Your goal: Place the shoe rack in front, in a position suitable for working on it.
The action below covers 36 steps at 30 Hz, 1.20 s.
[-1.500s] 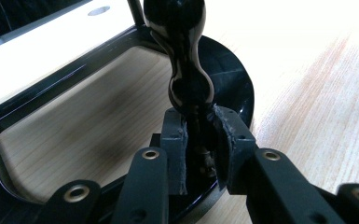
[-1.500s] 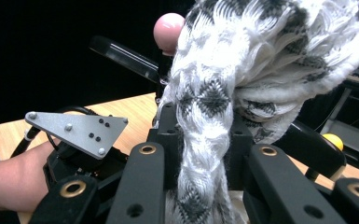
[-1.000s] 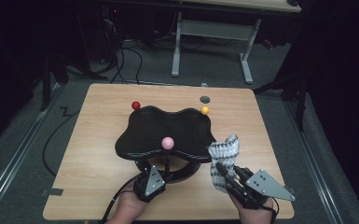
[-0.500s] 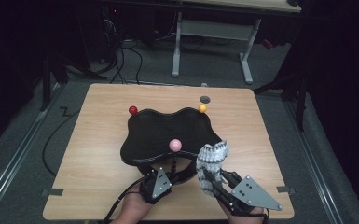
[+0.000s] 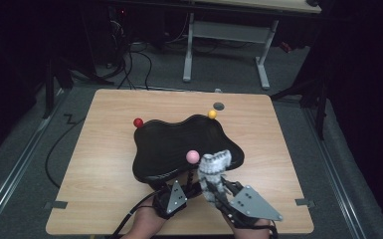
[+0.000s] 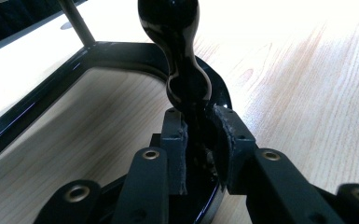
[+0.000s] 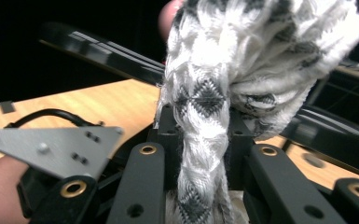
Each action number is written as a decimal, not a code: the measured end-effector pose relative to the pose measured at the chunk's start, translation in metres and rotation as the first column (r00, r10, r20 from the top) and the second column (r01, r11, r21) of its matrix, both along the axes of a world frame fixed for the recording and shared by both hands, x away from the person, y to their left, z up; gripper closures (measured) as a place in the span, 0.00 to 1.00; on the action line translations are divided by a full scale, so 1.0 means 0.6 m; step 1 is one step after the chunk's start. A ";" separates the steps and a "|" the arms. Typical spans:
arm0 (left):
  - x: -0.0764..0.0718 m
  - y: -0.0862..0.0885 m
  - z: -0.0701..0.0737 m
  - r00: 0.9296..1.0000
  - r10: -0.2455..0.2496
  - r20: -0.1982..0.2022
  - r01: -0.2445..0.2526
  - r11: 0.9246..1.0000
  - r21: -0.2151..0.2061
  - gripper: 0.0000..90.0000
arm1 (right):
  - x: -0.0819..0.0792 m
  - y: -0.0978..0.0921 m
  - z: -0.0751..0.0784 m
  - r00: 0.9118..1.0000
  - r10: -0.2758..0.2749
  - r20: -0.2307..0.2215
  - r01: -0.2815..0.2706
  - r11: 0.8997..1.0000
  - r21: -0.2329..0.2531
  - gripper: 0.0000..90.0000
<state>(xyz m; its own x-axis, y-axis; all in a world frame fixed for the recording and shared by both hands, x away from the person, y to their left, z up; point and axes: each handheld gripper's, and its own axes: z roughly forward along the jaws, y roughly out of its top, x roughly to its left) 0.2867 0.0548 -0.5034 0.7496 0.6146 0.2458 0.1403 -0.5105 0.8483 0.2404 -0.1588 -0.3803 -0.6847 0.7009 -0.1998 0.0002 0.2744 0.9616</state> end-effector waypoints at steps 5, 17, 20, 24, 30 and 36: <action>0.000 0.000 0.000 1.000 -0.006 0.004 0.006 1.000 0.004 0.83 | 0.007 0.031 -0.006 1.000 0.006 -0.010 -0.006 1.000 -0.028 0.83; 0.001 0.001 0.000 1.000 -0.012 0.002 0.012 1.000 0.006 0.83 | 0.013 -0.107 0.005 0.992 -0.117 -0.053 0.121 0.989 0.085 0.82; 0.000 0.002 0.000 1.000 -0.011 0.000 0.011 1.000 0.007 0.83 | 0.033 -0.125 -0.004 0.989 -0.118 -0.086 0.127 0.986 0.104 0.82; -0.002 0.007 0.000 1.000 -0.005 -0.003 0.005 1.000 0.004 0.83 | 0.061 -0.141 -0.018 0.986 -0.107 -0.125 0.125 0.982 0.144 0.82; -0.009 0.017 0.000 1.000 -0.008 0.001 0.008 1.000 0.009 0.83 | 0.103 -0.149 -0.039 0.978 -0.090 -0.190 0.122 0.978 0.167 0.82; -0.015 0.027 0.000 1.000 -0.011 -0.003 0.011 1.000 0.010 0.83 | 0.153 -0.139 -0.072 0.964 -0.057 -0.261 0.106 0.979 0.177 0.82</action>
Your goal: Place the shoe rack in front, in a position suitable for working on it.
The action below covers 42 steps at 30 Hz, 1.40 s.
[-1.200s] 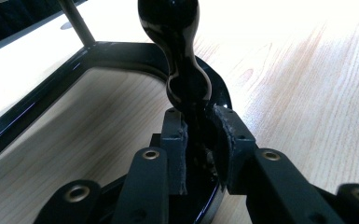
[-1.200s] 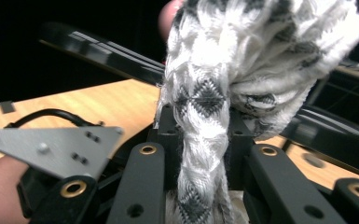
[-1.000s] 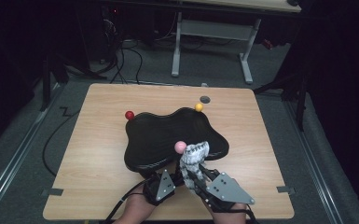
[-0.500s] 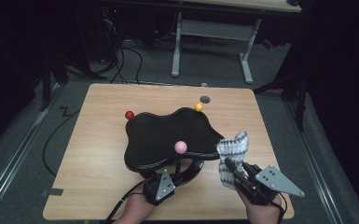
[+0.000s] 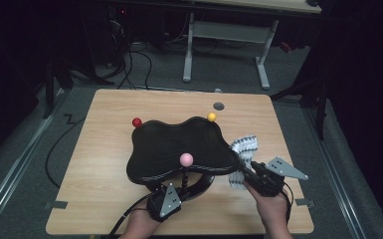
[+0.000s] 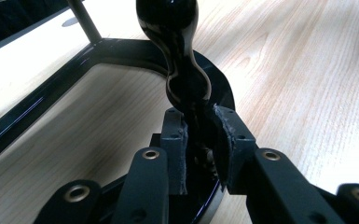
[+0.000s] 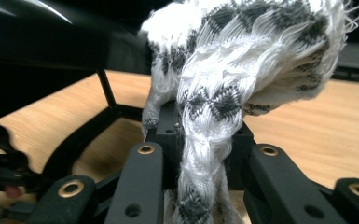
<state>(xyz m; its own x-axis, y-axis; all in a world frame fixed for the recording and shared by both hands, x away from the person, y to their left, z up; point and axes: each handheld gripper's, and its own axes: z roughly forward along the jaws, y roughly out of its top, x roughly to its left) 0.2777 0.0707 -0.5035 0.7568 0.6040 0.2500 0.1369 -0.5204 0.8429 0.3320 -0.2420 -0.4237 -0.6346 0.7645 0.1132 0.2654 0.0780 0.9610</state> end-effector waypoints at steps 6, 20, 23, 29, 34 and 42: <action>-0.005 0.007 0.000 1.000 -0.001 -0.002 0.001 1.000 -0.003 0.83 | 0.026 0.017 -0.017 1.000 0.000 -0.029 -0.001 1.000 -0.023 0.82; 0.009 -0.009 0.000 1.000 -0.030 -0.001 0.030 1.000 0.000 0.83 | -0.050 -0.013 0.023 0.995 0.035 0.091 -0.034 0.999 -0.013 0.82; 0.013 -0.016 0.001 0.999 -0.033 -0.001 0.033 0.999 0.002 0.83 | -0.066 -0.016 0.032 0.993 0.037 0.110 -0.036 0.999 -0.009 0.82; 0.021 -0.034 0.001 1.000 -0.023 0.001 0.023 1.000 0.008 0.83 | -0.125 0.002 0.064 0.978 0.086 0.192 -0.081 0.996 -0.034 0.82; 0.020 -0.047 0.001 1.000 -0.012 0.006 0.012 1.000 0.005 0.83 | -0.144 0.048 0.069 0.967 0.139 0.214 -0.122 0.988 -0.090 0.82; 0.015 -0.053 -0.001 1.000 -0.006 0.013 0.006 1.000 0.012 0.82 | -0.133 0.140 0.049 0.960 0.203 0.194 -0.169 0.969 -0.178 0.82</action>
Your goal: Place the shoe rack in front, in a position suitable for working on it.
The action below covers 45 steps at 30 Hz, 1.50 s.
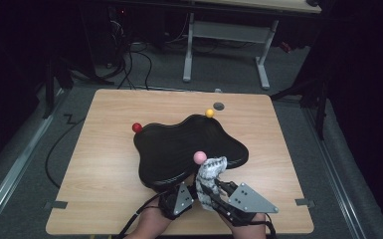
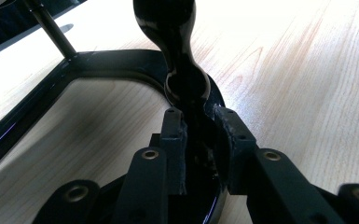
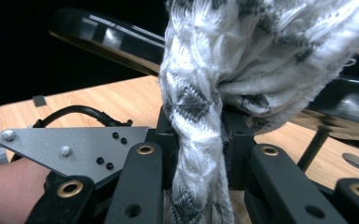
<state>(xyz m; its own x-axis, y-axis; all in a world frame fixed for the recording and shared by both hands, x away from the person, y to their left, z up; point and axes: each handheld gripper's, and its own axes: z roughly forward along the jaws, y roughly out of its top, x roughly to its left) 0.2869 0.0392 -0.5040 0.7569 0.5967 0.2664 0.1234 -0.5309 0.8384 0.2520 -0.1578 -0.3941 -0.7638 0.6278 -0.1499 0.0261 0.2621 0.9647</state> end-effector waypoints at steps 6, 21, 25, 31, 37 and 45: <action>-0.001 -0.006 0.000 1.000 -0.012 -0.006 0.012 1.000 -0.004 0.82 | -0.002 -0.039 0.002 0.996 -0.088 -0.007 0.088 0.996 0.021 0.82; -0.013 -0.070 -0.002 0.999 -0.051 0.016 0.051 0.998 0.043 0.61 | 0.017 -0.147 0.002 0.971 -0.220 -0.097 0.232 0.963 0.137 0.80; -0.044 -0.009 0.008 0.999 -0.028 -0.040 0.026 0.999 -0.042 0.58 | 0.023 -0.145 0.003 0.966 -0.241 -0.097 0.252 0.958 0.134 0.80; -0.059 0.075 0.008 0.996 0.080 -0.032 -0.081 0.996 -0.035 0.58 | 0.033 -0.146 0.005 0.967 -0.232 -0.106 0.245 0.959 0.143 0.81; -0.039 0.183 0.007 0.967 0.246 -0.064 -0.250 0.965 -0.075 0.56 | 0.043 -0.148 0.006 0.961 -0.255 -0.111 0.269 0.952 0.145 0.82; 0.033 0.265 0.018 0.903 0.420 -0.090 -0.428 0.897 -0.112 0.49 | 0.055 -0.163 0.009 0.952 -0.284 -0.117 0.300 0.941 0.159 0.82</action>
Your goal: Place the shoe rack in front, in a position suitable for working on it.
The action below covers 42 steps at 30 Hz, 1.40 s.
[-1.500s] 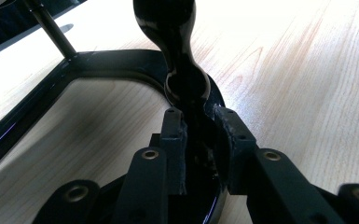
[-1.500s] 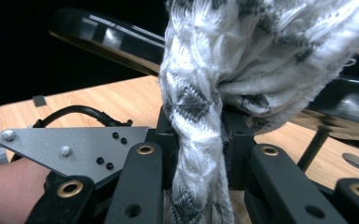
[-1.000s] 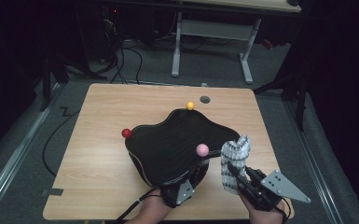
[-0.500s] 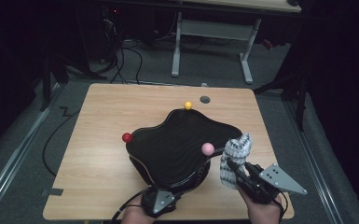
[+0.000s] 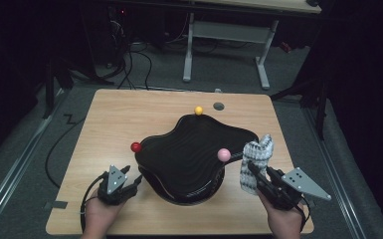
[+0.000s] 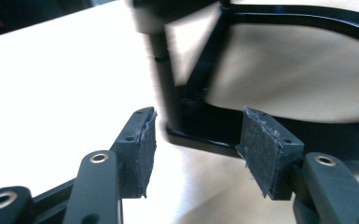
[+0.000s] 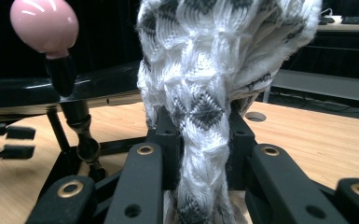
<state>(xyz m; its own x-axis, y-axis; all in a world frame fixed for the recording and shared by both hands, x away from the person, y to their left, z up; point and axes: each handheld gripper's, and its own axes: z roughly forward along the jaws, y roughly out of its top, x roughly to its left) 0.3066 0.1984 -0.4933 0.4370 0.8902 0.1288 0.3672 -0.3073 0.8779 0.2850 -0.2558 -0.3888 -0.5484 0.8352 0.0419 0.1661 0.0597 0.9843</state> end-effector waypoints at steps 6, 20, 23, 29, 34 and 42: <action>0.046 0.003 -0.006 1.000 0.017 -0.022 -0.018 0.997 -0.074 0.51 | -0.013 -0.006 0.008 1.000 0.013 0.012 -0.013 1.000 0.009 0.82; 0.064 -0.014 -0.019 0.997 -0.054 -0.052 0.050 0.996 -0.077 0.82 | -0.066 0.053 0.013 0.976 0.213 0.040 -0.212 0.977 -0.031 0.81; 0.052 -0.022 -0.019 0.997 -0.068 -0.048 0.064 0.995 -0.070 0.82 | -0.064 0.067 0.006 0.974 0.225 0.026 -0.224 0.973 -0.050 0.81; 0.043 -0.029 -0.022 0.997 -0.075 -0.030 0.073 0.996 -0.059 0.81 | -0.051 0.053 0.003 0.982 0.188 0.023 -0.186 0.981 -0.057 0.81; 0.044 -0.037 -0.022 0.996 -0.085 -0.022 0.084 0.996 -0.042 0.81 | -0.042 0.046 -0.001 0.983 0.181 0.006 -0.181 0.983 -0.037 0.81; 0.049 -0.040 -0.022 0.997 -0.069 -0.027 0.068 0.997 -0.046 0.81 | -0.081 0.052 0.034 0.958 0.275 0.077 -0.273 0.961 -0.033 0.81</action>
<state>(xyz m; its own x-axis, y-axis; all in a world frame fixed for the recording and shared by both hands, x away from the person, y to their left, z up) 0.3359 0.1742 -0.5065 0.4998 0.8628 0.0759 0.3720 -0.2930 0.8808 0.2362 -0.2244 -0.3684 -0.7573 0.6525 -0.0277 0.0613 0.1132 0.9917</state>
